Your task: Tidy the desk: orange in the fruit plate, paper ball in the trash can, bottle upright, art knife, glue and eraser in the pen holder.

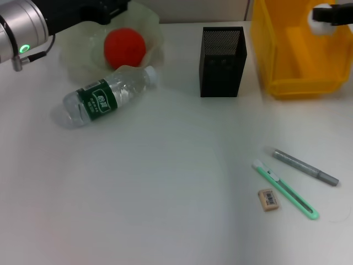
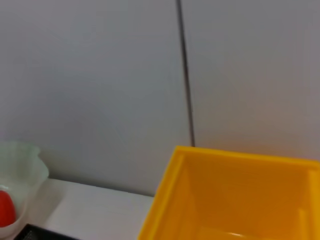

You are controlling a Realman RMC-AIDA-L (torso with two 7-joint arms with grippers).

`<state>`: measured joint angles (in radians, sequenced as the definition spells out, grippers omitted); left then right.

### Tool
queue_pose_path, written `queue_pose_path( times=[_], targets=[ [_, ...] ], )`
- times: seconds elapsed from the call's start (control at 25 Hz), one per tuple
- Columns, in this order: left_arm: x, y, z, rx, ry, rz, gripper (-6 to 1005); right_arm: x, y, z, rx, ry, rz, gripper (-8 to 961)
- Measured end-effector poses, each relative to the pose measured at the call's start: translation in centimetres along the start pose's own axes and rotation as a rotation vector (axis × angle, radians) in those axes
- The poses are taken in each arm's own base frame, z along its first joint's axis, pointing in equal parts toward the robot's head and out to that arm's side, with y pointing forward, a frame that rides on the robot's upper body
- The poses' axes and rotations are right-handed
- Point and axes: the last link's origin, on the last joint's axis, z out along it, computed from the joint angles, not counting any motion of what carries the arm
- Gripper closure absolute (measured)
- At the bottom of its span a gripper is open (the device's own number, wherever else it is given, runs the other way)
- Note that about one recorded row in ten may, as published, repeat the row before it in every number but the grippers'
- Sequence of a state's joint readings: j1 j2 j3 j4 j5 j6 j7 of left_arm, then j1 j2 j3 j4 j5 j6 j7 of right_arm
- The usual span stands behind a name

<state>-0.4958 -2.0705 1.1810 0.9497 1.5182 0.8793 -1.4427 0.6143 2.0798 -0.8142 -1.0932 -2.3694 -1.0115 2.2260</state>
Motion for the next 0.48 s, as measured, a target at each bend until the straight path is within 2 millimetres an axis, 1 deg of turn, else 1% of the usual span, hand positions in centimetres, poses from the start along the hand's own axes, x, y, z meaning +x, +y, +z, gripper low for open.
queue_pose_path(
  times=[0.12,0.28,0.4,0.48],
  targets=[
    [0.7,1.6,-0.3,-0.089,0.008,-0.003,479,0.5,0.7,0.8,-0.037,-0.033,-0.043,571],
    [1.2,3.0,-0.8,-0.164,-0.020,0.008,479,1.0,1.0,1.1,-0.073,-0.101,-0.041,532],
    [1.0,3.4,-0.8,-0.178,-0.054,0.019,478,1.2,1.0,1.1,-0.087,-0.140,-0.040,502],
    [0.1,4.2,-0.3,-0.208,-0.133,0.050,478,1.5,0.9,1.2,-0.090,-0.146,-0.036,483]
  ],
)
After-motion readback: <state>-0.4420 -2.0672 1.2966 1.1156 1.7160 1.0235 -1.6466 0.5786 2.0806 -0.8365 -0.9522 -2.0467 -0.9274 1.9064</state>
